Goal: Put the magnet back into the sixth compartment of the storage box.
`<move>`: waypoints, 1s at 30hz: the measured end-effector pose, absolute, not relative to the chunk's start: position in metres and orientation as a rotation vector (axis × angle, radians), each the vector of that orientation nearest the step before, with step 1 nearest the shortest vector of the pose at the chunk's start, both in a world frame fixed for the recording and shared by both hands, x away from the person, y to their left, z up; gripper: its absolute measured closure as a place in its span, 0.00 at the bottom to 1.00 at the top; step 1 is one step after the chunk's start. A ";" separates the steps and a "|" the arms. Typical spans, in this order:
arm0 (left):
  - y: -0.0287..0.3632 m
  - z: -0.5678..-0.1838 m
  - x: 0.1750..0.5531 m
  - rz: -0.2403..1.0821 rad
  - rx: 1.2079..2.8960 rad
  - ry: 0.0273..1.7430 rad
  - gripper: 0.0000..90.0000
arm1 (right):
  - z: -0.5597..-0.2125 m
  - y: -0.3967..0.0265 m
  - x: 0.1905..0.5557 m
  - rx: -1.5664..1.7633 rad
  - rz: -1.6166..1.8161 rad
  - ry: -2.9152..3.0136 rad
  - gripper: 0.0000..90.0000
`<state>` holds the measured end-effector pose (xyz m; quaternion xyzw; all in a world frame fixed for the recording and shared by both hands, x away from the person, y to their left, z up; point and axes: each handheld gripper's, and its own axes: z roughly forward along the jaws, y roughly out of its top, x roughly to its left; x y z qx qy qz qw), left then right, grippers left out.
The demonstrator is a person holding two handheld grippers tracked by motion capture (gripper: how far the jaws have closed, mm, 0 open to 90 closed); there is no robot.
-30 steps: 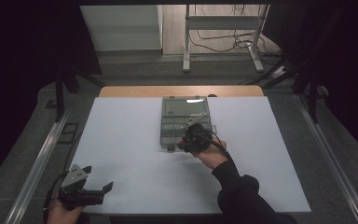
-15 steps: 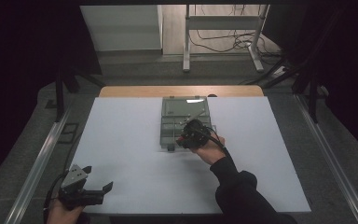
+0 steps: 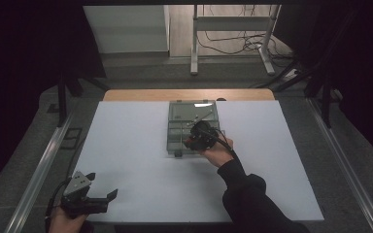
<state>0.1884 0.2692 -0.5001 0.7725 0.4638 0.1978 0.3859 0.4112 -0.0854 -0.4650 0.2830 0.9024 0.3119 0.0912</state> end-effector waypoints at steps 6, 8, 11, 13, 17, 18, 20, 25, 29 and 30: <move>0.269 -0.500 0.188 0.503 1.967 1.181 0.03 | -0.467 -0.087 0.416 0.860 0.919 2.676 0.70; 0.269 -0.500 0.188 0.504 1.966 1.181 0.03 | -0.468 -0.087 0.418 0.863 0.914 2.677 0.70; 0.270 -0.500 0.188 0.503 1.966 1.182 0.03 | -0.468 -0.085 0.420 0.863 0.911 2.675 0.70; 0.270 -0.500 0.188 0.503 1.966 1.181 0.03 | -0.468 -0.084 0.421 0.862 0.909 2.674 0.69; 0.269 -0.500 0.188 0.504 1.967 1.181 0.03 | -0.469 -0.082 0.424 0.857 0.897 2.674 0.69; 0.269 -0.500 0.188 0.504 1.967 1.181 0.03 | -0.469 -0.081 0.425 0.858 0.895 2.675 0.69; 0.269 -0.500 0.188 0.504 1.967 1.180 0.03 | -0.470 -0.079 0.427 0.858 0.889 2.678 0.69; 0.269 -0.500 0.188 0.504 1.967 1.180 0.03 | -0.473 -0.075 0.431 0.852 0.877 2.683 0.69; 0.269 -0.500 0.188 0.504 1.968 1.180 0.03 | -0.476 -0.073 0.434 0.855 0.864 2.686 0.69; 0.269 -0.500 0.188 0.504 1.967 1.180 0.03 | -0.476 -0.072 0.434 0.856 0.861 2.686 0.69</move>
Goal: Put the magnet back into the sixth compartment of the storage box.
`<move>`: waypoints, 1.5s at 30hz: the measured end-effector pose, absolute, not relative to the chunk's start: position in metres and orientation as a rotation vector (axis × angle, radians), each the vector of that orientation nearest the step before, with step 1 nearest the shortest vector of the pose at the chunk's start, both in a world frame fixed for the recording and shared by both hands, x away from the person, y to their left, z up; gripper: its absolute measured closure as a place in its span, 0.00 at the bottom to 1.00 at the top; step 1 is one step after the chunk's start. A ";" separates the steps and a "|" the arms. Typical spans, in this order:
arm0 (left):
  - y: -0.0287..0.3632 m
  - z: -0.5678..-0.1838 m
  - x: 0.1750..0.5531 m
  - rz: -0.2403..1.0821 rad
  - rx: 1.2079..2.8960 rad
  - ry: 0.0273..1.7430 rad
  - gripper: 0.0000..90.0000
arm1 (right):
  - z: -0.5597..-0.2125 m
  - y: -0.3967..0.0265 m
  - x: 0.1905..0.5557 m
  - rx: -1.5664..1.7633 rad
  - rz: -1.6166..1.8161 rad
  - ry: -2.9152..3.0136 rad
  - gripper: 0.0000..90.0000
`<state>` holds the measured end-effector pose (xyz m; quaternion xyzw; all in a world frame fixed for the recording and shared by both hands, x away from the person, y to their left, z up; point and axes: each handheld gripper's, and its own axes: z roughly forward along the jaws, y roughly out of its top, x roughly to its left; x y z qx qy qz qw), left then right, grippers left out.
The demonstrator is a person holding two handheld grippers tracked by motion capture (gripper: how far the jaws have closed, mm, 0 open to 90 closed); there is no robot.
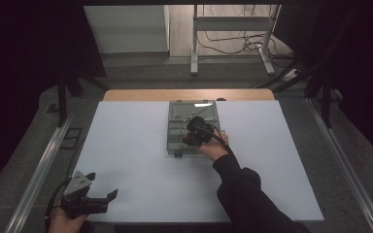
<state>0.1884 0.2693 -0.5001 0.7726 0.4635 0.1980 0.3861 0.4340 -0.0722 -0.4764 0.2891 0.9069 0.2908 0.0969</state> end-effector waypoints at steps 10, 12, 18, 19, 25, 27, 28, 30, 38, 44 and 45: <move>0.269 -0.500 0.188 0.504 1.969 1.179 0.03 | -0.482 -0.071 0.438 0.865 0.836 2.690 0.69; 0.269 -0.500 0.188 0.504 1.969 1.179 0.03 | -0.483 -0.070 0.438 0.865 0.835 2.691 0.69; 0.269 -0.500 0.188 0.505 1.969 1.178 0.03 | -0.484 -0.069 0.438 0.862 0.834 2.691 0.65; 0.269 -0.500 0.188 0.505 1.969 1.178 0.03 | -0.484 -0.069 0.438 0.860 0.840 2.689 0.63; 0.269 -0.500 0.188 0.506 1.970 1.178 0.03 | -0.481 -0.070 0.437 0.849 0.849 2.688 0.57; 0.269 -0.500 0.188 0.506 1.970 1.178 0.03 | -0.481 -0.070 0.436 0.846 0.857 2.687 0.55; 0.269 -0.500 0.188 0.506 1.970 1.178 0.03 | -0.481 -0.070 0.436 0.846 0.857 2.687 0.55; 0.269 -0.500 0.188 0.506 1.970 1.178 0.03 | -0.479 -0.070 0.435 0.838 0.856 2.681 0.51; 0.269 -0.500 0.188 0.506 1.970 1.178 0.03 | -0.475 -0.070 0.432 0.825 0.848 2.668 0.45; 0.269 -0.500 0.188 0.507 1.971 1.177 0.03 | -0.473 -0.071 0.430 0.817 0.853 2.665 0.42; 0.269 -0.500 0.188 0.507 1.971 1.178 0.03 | -0.471 -0.071 0.428 0.813 0.852 2.664 0.41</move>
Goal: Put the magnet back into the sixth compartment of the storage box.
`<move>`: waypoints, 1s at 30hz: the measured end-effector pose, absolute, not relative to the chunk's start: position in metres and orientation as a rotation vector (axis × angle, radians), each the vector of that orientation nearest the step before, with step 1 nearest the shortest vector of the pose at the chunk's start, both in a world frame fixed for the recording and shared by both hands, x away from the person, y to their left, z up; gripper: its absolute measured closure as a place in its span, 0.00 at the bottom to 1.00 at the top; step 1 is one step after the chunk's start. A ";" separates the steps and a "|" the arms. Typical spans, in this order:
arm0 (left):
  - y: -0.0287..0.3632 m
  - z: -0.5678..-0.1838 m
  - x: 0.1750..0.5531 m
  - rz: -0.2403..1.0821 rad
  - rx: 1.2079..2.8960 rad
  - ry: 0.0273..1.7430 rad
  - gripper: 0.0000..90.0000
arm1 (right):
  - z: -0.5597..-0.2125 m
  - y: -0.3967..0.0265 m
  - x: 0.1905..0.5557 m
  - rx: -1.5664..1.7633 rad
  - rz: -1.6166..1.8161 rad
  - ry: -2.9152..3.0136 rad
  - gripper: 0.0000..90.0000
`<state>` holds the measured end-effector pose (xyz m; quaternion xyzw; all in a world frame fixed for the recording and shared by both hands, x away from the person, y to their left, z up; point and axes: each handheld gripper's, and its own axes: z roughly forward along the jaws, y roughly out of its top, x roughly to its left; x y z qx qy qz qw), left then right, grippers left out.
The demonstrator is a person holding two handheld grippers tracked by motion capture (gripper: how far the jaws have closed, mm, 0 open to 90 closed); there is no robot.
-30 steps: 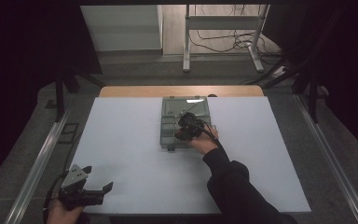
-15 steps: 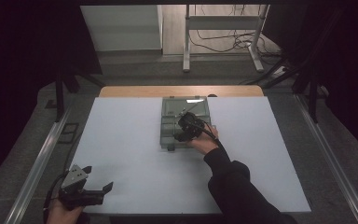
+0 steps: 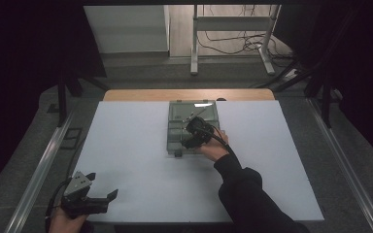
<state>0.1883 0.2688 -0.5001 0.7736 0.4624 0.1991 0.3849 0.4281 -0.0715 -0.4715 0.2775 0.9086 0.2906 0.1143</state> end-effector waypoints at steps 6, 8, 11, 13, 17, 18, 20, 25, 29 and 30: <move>0.269 -0.500 0.188 0.506 1.971 1.178 0.03 | -0.468 -0.073 0.424 0.796 0.850 2.658 0.38; 0.269 -0.500 0.188 0.507 1.972 1.177 0.03 | -0.466 -0.073 0.423 0.794 0.852 2.656 0.37; 0.269 -0.500 0.188 0.507 1.973 1.178 0.03 | -0.465 -0.074 0.421 0.794 0.857 2.655 0.36; 0.269 -0.500 0.188 0.507 1.973 1.178 0.03 | -0.464 -0.075 0.420 0.793 0.858 2.654 0.35; 0.269 -0.500 0.188 0.506 1.973 1.179 0.03 | -0.463 -0.077 0.418 0.795 0.868 2.654 0.33; 0.269 -0.500 0.188 0.506 1.972 1.179 0.03 | -0.463 -0.077 0.418 0.798 0.872 2.655 0.32; 0.269 -0.500 0.188 0.507 1.972 1.179 0.03 | -0.463 -0.078 0.417 0.802 0.875 2.658 0.31; 0.268 -0.500 0.188 0.508 1.974 1.179 0.03 | -0.463 -0.080 0.415 0.797 0.879 2.660 0.30; 0.269 -0.500 0.188 0.507 1.973 1.179 0.03 | -0.462 -0.081 0.412 0.794 0.886 2.661 0.30; 0.269 -0.500 0.188 0.508 1.973 1.179 0.03 | -0.462 -0.082 0.412 0.791 0.888 2.663 0.30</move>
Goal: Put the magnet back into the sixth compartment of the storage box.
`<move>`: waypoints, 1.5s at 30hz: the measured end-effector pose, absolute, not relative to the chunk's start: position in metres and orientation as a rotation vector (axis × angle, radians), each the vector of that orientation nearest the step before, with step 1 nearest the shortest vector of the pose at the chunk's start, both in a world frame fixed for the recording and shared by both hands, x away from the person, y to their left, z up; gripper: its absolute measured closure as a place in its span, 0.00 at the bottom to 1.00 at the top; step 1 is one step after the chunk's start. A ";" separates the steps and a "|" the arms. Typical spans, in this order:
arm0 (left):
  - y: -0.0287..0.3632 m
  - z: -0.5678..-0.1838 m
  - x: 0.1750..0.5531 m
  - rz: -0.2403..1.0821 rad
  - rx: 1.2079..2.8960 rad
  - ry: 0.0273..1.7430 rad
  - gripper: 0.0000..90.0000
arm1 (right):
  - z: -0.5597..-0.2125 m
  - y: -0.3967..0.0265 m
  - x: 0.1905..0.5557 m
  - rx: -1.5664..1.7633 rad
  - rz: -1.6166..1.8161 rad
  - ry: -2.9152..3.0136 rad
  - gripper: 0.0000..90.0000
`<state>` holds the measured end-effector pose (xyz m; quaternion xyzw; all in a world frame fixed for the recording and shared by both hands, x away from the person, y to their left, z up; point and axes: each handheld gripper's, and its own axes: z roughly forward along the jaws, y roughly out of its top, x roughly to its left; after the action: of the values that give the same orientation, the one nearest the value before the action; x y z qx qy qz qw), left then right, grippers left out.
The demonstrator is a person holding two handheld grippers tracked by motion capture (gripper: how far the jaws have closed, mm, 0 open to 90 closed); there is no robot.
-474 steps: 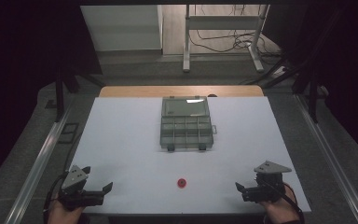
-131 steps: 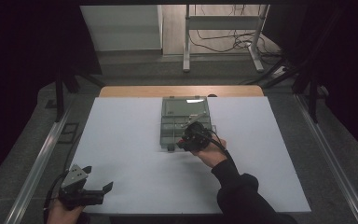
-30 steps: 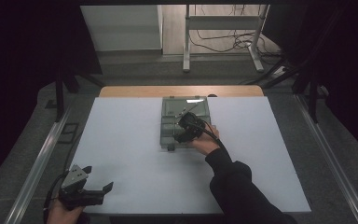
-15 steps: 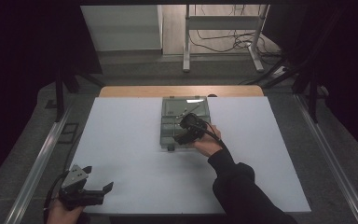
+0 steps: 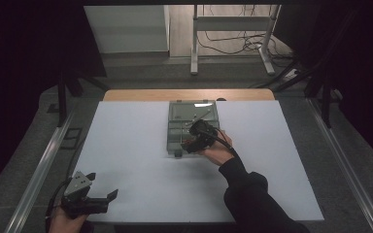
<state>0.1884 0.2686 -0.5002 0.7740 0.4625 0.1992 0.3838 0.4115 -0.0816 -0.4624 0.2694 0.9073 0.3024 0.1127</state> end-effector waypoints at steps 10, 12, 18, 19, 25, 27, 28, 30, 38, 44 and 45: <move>0.269 -0.500 0.188 0.509 1.973 1.179 0.03 | -0.458 -0.085 0.404 0.791 0.903 2.636 0.27; 0.269 -0.500 0.188 0.509 1.973 1.179 0.03 | -0.458 -0.086 0.403 0.802 0.916 2.636 0.26; 0.268 -0.500 0.188 0.510 1.974 1.179 0.03 | -0.458 -0.089 0.401 0.806 0.932 2.638 0.23; 0.268 -0.500 0.188 0.510 1.974 1.179 0.03 | -0.458 -0.090 0.400 0.802 0.930 2.639 0.22; 0.268 -0.500 0.188 0.510 1.976 1.179 0.03 | -0.458 -0.094 0.398 0.814 0.944 2.629 0.15; 0.268 -0.500 0.188 0.510 1.976 1.179 0.03 | -0.457 -0.095 0.396 0.817 0.948 2.623 0.13; 0.268 -0.500 0.188 0.510 1.976 1.179 0.03 | -0.457 -0.096 0.395 0.812 0.952 2.619 0.11; 0.268 -0.500 0.188 0.511 1.976 1.178 0.03 | -0.457 -0.097 0.394 0.816 0.952 2.618 0.08; 0.268 -0.500 0.188 0.512 1.978 1.177 0.03 | -0.460 -0.103 0.387 0.816 0.970 2.602 0.03; 0.268 -0.500 0.188 0.513 1.979 1.176 0.03 | -0.461 -0.106 0.384 0.821 0.985 2.594 0.02; 0.268 -0.500 0.188 0.513 1.978 1.176 0.03 | -0.461 -0.106 0.383 0.815 0.980 2.592 0.02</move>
<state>0.1881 0.2680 -0.5002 0.7753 0.4608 0.2010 0.3822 0.3833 -0.1060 -0.4610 0.2800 0.8902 0.3366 0.1263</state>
